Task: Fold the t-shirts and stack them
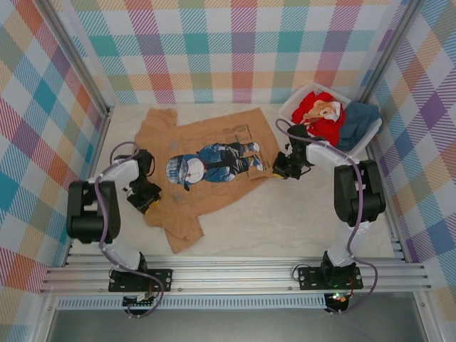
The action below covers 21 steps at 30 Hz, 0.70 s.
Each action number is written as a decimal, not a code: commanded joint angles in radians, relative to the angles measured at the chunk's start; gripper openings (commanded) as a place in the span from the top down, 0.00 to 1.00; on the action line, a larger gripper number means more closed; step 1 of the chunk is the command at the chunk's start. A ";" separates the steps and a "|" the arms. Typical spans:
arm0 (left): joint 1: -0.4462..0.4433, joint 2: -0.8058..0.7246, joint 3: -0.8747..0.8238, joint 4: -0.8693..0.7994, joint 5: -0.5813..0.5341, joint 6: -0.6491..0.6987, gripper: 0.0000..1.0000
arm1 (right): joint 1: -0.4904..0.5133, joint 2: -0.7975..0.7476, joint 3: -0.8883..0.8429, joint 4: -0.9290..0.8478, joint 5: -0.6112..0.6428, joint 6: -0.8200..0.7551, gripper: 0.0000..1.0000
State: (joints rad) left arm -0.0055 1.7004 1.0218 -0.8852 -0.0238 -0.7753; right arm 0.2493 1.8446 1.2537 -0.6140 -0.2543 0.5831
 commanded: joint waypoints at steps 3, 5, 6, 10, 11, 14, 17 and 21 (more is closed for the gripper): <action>0.002 0.155 0.146 0.055 0.018 0.097 0.70 | 0.001 -0.007 -0.030 -0.004 -0.003 -0.017 1.00; 0.002 0.214 0.212 0.051 0.005 0.120 0.70 | 0.001 -0.007 -0.042 0.000 0.010 -0.011 1.00; 0.002 0.240 0.240 0.051 0.005 0.127 0.70 | 0.001 -0.003 -0.047 0.002 0.014 -0.008 1.00; 0.001 0.346 0.384 0.035 0.012 0.166 0.71 | 0.001 0.011 -0.060 0.009 0.042 0.006 1.00; -0.001 0.372 0.429 0.015 0.006 0.174 0.71 | 0.001 0.015 -0.063 0.012 0.052 0.010 1.00; -0.005 0.429 0.534 -0.030 -0.026 0.185 0.69 | 0.001 0.032 -0.060 0.020 0.064 0.018 1.00; -0.011 0.446 0.565 0.014 -0.005 0.236 0.62 | 0.002 0.051 -0.056 0.029 0.052 0.029 1.00; -0.051 0.333 0.518 0.028 -0.089 0.279 0.52 | 0.004 0.060 -0.048 0.029 0.039 0.036 1.00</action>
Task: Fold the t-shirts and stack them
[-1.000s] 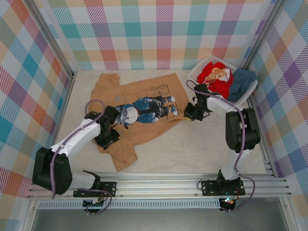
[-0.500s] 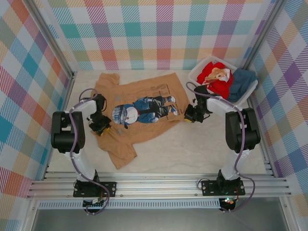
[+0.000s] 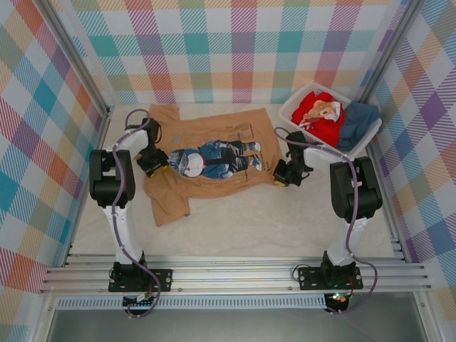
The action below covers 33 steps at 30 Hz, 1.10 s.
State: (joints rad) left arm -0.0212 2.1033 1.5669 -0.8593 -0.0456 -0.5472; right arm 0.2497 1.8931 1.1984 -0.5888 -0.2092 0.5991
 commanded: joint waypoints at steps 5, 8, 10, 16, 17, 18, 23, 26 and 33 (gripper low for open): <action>-0.074 -0.414 -0.332 -0.105 -0.137 -0.144 0.48 | 0.003 0.004 0.013 0.001 -0.022 0.021 1.00; -0.079 -0.628 -0.583 -0.070 -0.028 -0.263 0.51 | 0.005 0.008 0.013 0.004 -0.034 0.017 1.00; -0.093 -0.737 -0.706 -0.029 0.055 -0.330 0.53 | 0.006 0.011 0.011 0.007 -0.042 0.014 1.00; -0.126 -0.807 -0.884 0.116 0.188 -0.432 0.53 | 0.008 0.017 0.004 0.011 -0.055 0.005 1.00; -0.129 -0.800 -0.893 0.139 0.198 -0.440 0.53 | 0.008 0.017 0.005 0.011 -0.056 0.003 1.00; -0.134 -0.784 -0.889 0.130 0.196 -0.441 0.55 | 0.008 0.015 0.004 0.009 -0.056 0.001 1.00; -0.167 -0.744 -0.825 -0.049 0.064 -0.412 0.62 | 0.009 0.013 0.009 0.006 -0.056 -0.003 1.00; -0.173 -0.795 -0.865 -0.023 0.069 -0.434 0.65 | 0.008 0.011 0.009 0.008 -0.055 0.001 1.00; -0.231 -0.851 -0.897 -0.050 0.069 -0.515 1.00 | 0.008 0.006 0.012 -0.002 -0.050 -0.013 1.00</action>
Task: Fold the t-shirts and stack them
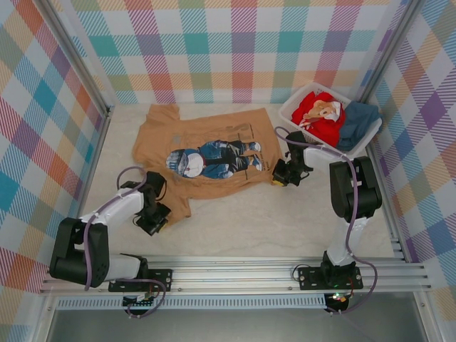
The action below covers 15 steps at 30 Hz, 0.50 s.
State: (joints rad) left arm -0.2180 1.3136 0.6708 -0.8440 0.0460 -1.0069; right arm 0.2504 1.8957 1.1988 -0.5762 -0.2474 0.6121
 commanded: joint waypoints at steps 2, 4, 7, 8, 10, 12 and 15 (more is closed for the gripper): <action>-0.066 -0.116 0.010 -0.132 -0.044 -0.105 1.00 | 0.007 0.004 0.012 -0.022 -0.006 -0.037 1.00; -0.097 -0.174 0.003 -0.178 -0.048 -0.170 1.00 | 0.007 0.003 0.013 -0.029 -0.002 -0.048 1.00; -0.141 -0.251 -0.028 -0.204 -0.021 -0.258 1.00 | 0.007 0.002 0.014 -0.041 -0.004 -0.067 1.00; -0.160 -0.271 -0.033 -0.214 -0.017 -0.288 1.00 | 0.007 0.000 0.015 -0.046 -0.003 -0.074 1.00; -0.196 -0.302 -0.030 -0.242 -0.022 -0.327 1.00 | 0.007 -0.005 0.016 -0.054 -0.002 -0.087 1.00; -0.232 -0.324 -0.018 -0.280 -0.046 -0.355 1.00 | 0.007 -0.011 0.018 -0.069 0.007 -0.102 1.00; -0.248 -0.341 -0.023 -0.268 -0.095 -0.360 1.00 | 0.007 -0.020 0.018 -0.078 0.010 -0.122 1.00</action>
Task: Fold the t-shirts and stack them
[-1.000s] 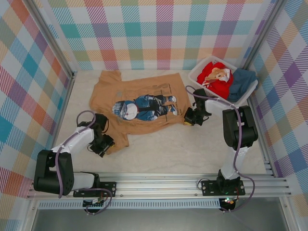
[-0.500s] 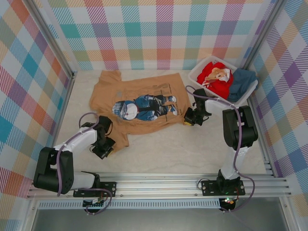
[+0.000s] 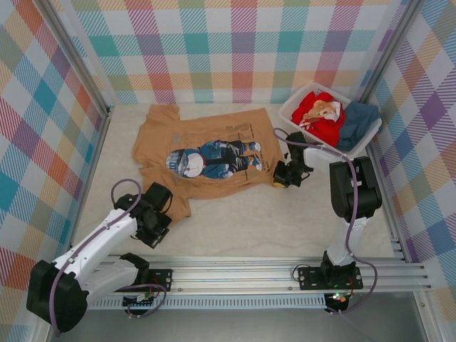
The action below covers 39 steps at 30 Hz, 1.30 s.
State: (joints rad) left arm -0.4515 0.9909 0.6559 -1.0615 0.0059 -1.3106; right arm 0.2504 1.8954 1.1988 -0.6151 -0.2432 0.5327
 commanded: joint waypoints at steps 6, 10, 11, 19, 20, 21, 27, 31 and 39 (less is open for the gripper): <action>0.095 0.053 -0.032 0.159 -0.067 0.107 0.53 | 0.007 -0.029 0.015 -0.042 0.001 -0.050 1.00; 0.156 0.144 -0.062 0.301 -0.021 0.220 0.56 | 0.007 -0.031 0.013 -0.039 -0.001 -0.047 1.00; 0.168 0.158 -0.062 0.324 -0.021 0.246 0.56 | 0.007 -0.031 0.013 -0.039 -0.004 -0.047 1.00; 0.232 0.244 -0.094 0.415 -0.006 0.353 0.70 | 0.007 -0.024 0.009 -0.034 -0.010 -0.042 1.00; 0.231 0.251 -0.101 0.423 -0.010 0.358 0.76 | 0.007 -0.023 0.007 -0.031 -0.011 -0.042 1.00; 0.232 0.257 -0.109 0.430 -0.014 0.358 0.83 | 0.007 -0.021 0.007 -0.032 -0.013 -0.040 1.00; 0.215 0.121 -0.104 0.241 -0.075 0.265 1.00 | 0.009 -0.012 0.020 -0.032 -0.021 -0.046 1.00; 0.163 -0.060 -0.123 0.044 -0.070 0.121 1.00 | 0.023 0.010 0.053 -0.054 -0.053 -0.076 1.00; -0.035 -0.171 -0.113 -0.075 -0.057 -0.105 1.00 | 0.047 -0.037 0.027 -0.113 0.019 -0.094 1.00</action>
State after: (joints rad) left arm -0.4469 0.8093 0.5049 -1.0279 -0.0319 -1.3128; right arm 0.2966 1.8954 1.2430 -0.6708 -0.2539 0.4610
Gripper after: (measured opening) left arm 0.048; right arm 0.043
